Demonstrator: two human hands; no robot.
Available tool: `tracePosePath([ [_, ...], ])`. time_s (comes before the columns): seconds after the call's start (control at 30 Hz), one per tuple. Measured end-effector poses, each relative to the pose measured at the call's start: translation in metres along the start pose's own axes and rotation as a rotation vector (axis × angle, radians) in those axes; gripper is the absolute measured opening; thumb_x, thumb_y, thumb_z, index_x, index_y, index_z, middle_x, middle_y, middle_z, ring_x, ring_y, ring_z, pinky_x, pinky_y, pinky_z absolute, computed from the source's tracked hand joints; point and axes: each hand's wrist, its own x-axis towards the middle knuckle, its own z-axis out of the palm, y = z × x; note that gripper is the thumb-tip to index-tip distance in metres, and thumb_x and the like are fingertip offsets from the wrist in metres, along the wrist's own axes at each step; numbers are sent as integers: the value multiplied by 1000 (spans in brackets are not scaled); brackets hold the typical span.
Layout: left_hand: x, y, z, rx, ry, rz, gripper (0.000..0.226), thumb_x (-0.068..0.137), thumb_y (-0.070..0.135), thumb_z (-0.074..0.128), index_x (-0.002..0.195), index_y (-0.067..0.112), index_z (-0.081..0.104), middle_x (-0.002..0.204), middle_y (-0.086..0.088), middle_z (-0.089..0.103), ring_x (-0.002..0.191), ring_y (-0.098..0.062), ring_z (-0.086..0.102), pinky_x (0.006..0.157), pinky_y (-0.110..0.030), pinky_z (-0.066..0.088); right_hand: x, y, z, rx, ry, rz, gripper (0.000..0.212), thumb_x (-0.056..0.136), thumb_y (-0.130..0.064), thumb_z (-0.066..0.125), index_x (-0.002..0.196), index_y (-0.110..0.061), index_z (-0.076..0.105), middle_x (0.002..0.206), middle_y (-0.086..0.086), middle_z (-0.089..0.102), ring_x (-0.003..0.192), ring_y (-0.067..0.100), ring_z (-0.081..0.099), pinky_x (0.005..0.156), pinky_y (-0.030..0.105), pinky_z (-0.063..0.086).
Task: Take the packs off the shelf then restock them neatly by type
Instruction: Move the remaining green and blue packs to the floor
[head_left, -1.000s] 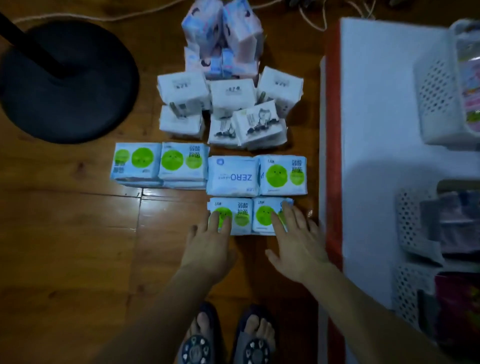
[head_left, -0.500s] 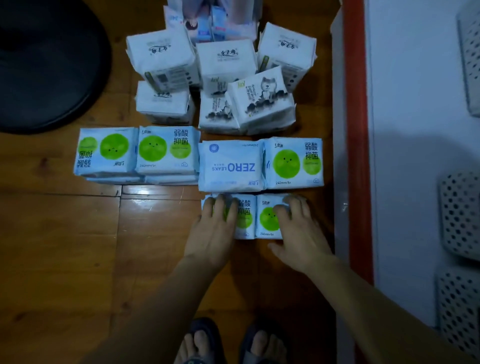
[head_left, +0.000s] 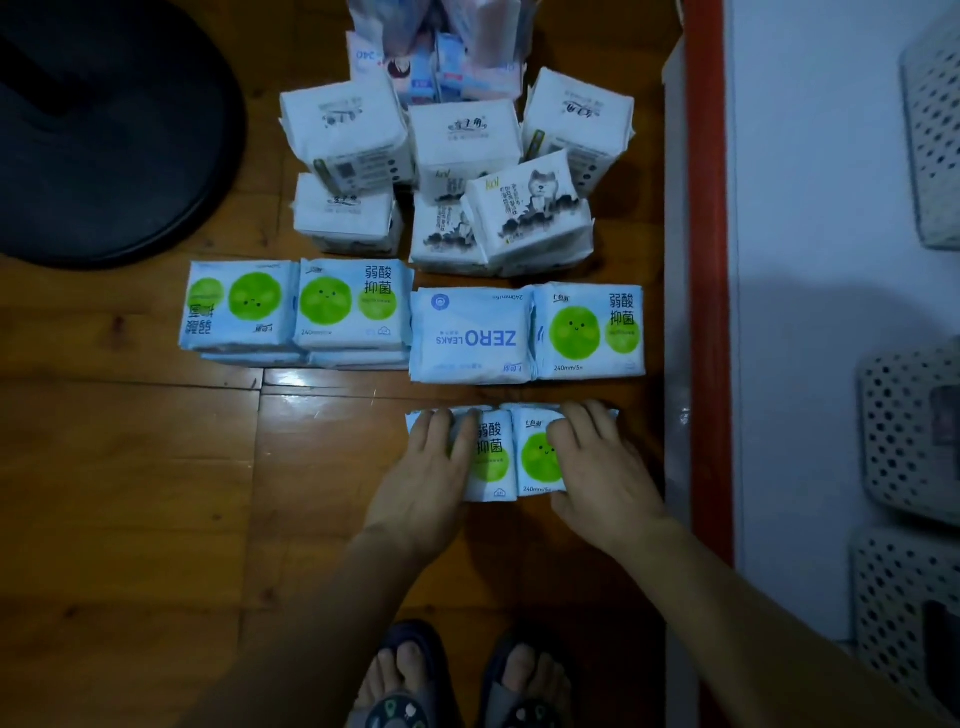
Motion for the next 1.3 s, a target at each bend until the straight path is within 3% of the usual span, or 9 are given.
tracePosePath([
  [0.17, -50, 26, -68, 7, 36, 1, 97, 86, 34, 67, 154, 21, -1, 158, -8, 15, 147, -29, 11, 105, -42, 47, -49, -16, -64, 26, 61, -51, 56, 74, -17, 73, 122, -11, 45, 146, 11, 35, 146, 34, 23, 96, 50, 51],
  [0.27, -81, 46, -128, 20, 85, 16, 96, 81, 29, 69, 156, 16, 11, 154, -6, 25, 145, -27, 14, 106, -42, 46, -80, -29, -125, 16, 107, -52, 60, 66, -17, 72, 121, -11, 48, 135, 13, 43, 134, 36, 39, 85, 50, 55],
  [0.33, -100, 61, -173, 23, 128, 26, 98, 76, 28, 73, 155, 14, 16, 150, -7, 31, 143, -28, 18, 102, -45, 49, -100, -36, -171, 11, 132, -60, 70, 66, -20, 71, 130, -12, 43, 132, 11, 45, 129, 35, 43, 79, 49, 56],
  [0.5, -140, 101, -287, 37, 216, 35, 97, 79, 26, 69, 155, 16, 12, 149, -8, 22, 146, -29, 10, 100, -39, 49, -146, -52, -291, -48, 209, -65, 101, 64, -27, 79, 149, -10, 28, 137, 10, 43, 131, 32, 41, 82, 44, 57],
  [0.63, -165, 128, -375, 99, 293, 54, 103, 75, 30, 74, 153, 22, 7, 147, -7, 23, 140, -31, 22, 86, -42, 56, -181, -64, -385, -83, 283, -77, 96, 62, -29, 82, 144, -11, 37, 135, 9, 44, 129, 31, 43, 80, 42, 56],
  [0.8, -202, 164, -485, 200, 376, 65, 103, 79, 31, 68, 155, 16, 1, 153, -6, 18, 143, -30, 12, 101, -44, 47, -228, -78, -494, -123, 378, -70, 90, 68, -31, 78, 145, -16, 35, 144, 5, 35, 134, 29, 35, 86, 42, 52],
  [0.93, -233, 190, -561, 242, 468, 71, 105, 78, 36, 71, 156, 14, 5, 150, -5, 22, 143, -31, 14, 92, -41, 53, -261, -88, -571, -139, 471, -100, 85, 67, -32, 75, 140, -16, 37, 137, 2, 40, 129, 28, 39, 83, 42, 52],
  [1.17, -286, 235, -672, 266, 611, 97, 110, 76, 52, 75, 156, 14, 9, 148, -3, 24, 140, -27, 15, 100, -39, 50, -317, -104, -679, -156, 606, -142, 85, 69, -32, 75, 142, -13, 35, 137, 4, 38, 136, 28, 32, 88, 45, 54],
  [1.3, -312, 261, -726, 300, 684, 129, 101, 77, 46, 76, 152, 16, 15, 147, -4, 27, 140, -27, 16, 98, -40, 51, -352, -109, -736, -182, 685, -151, 87, 73, -36, 72, 146, -15, 29, 139, 4, 36, 136, 27, 30, 92, 43, 52],
])
